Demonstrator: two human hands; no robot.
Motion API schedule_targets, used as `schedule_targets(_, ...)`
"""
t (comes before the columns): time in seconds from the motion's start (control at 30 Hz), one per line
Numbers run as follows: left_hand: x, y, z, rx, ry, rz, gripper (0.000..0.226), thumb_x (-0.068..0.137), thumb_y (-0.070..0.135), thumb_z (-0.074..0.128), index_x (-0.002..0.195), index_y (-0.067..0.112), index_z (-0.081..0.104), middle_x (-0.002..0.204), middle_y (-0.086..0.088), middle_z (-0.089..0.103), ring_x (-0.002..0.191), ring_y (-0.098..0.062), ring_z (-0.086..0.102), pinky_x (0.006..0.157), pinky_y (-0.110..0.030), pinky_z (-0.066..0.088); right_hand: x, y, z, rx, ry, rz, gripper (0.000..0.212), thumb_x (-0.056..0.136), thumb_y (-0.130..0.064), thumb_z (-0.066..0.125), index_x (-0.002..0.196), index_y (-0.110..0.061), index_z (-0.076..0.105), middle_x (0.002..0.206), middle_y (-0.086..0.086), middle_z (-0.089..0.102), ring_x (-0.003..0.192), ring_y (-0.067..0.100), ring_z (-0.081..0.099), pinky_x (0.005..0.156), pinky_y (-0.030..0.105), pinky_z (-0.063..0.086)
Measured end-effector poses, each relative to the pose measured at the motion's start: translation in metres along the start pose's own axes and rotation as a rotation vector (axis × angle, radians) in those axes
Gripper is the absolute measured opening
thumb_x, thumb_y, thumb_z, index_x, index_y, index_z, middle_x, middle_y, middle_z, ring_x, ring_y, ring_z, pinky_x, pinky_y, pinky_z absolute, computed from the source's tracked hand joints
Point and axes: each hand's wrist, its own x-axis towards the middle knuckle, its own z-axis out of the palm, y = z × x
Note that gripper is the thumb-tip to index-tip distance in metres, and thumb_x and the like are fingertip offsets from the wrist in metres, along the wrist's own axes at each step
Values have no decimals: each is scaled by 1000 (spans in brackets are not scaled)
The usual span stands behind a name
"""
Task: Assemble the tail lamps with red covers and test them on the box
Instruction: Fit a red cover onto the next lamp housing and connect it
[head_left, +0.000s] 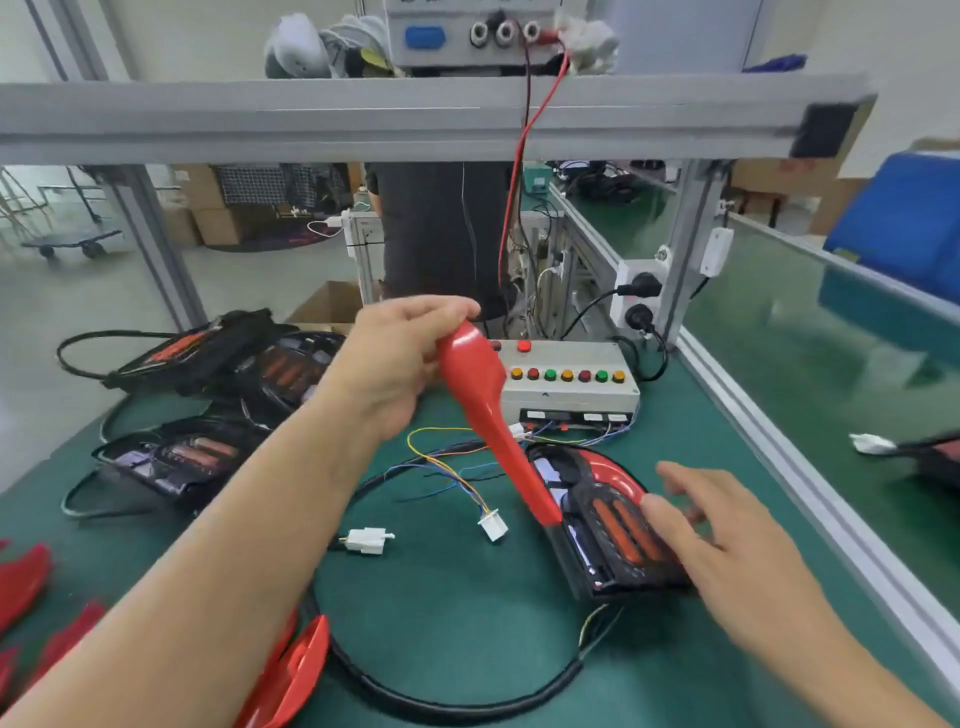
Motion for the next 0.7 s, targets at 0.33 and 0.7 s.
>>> schedule_targets(0.33, 10, -50, 57, -244, -87, -415, 14, 92, 2, 51, 85, 2, 64, 73, -5, 57, 57, -12, 54, 52, -20, 49, -12, -34, -2, -254, 28, -411, 44, 85, -57, 55, 127, -45, 45, 97, -21, 63, 87, 5, 52, 65, 16, 41)
schedule_targets(0.7, 12, -69, 57, -75, -141, -416, 16, 94, 20, 53, 88, 9, 64, 75, -3, 61, 56, -11, 57, 51, -20, 49, -18, -35, -9, -596, 36, -375, 28, 92, -43, 48, 113, -32, 63, 72, -15, 61, 69, 11, 62, 50, 27, 39)
